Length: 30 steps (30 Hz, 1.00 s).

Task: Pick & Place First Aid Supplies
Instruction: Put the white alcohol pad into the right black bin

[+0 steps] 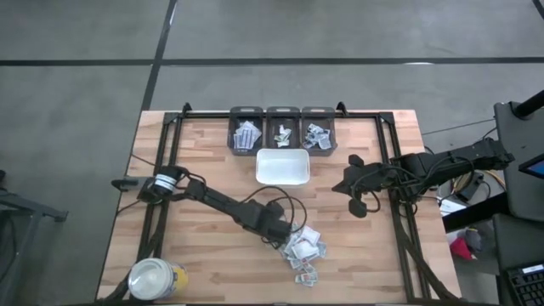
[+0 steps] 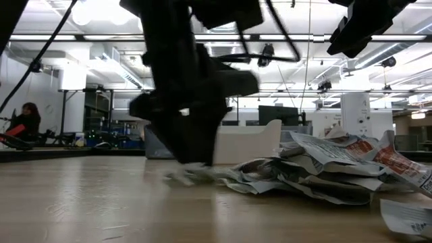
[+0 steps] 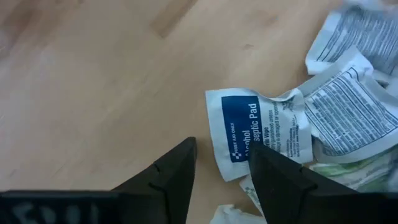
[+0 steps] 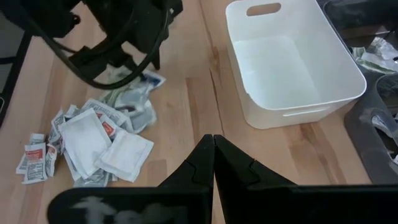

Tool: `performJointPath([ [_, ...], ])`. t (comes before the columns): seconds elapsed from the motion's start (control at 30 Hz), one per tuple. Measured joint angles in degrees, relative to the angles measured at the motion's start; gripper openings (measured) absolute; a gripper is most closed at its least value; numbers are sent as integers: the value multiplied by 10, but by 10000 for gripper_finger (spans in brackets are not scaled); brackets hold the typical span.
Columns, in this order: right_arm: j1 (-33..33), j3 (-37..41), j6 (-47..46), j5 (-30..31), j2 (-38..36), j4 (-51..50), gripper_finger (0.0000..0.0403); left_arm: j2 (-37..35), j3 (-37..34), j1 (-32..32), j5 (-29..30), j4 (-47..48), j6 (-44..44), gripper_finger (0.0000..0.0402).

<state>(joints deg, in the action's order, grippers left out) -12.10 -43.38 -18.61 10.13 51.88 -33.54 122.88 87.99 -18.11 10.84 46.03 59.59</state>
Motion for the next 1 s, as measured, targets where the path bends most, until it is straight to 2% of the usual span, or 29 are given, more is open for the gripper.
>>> performJointPath([
  [0.23, 0, 0, 1, 0, 0, 0, 8, -36, -4, 4, 59, 15, 19, 169],
  [0.33, 0, 0, 2, 0, 0, -1, 8, -41, -4, 12, 66, 27, 20, 169],
  [0.8, 0, 0, 2, 0, 0, -1, 8, -44, -3, 43, 68, 38, 20, 169],
  [1.0, 0, 0, 2, 0, 0, -1, 8, -45, -2, 42, 30, 35, 20, 169],
])
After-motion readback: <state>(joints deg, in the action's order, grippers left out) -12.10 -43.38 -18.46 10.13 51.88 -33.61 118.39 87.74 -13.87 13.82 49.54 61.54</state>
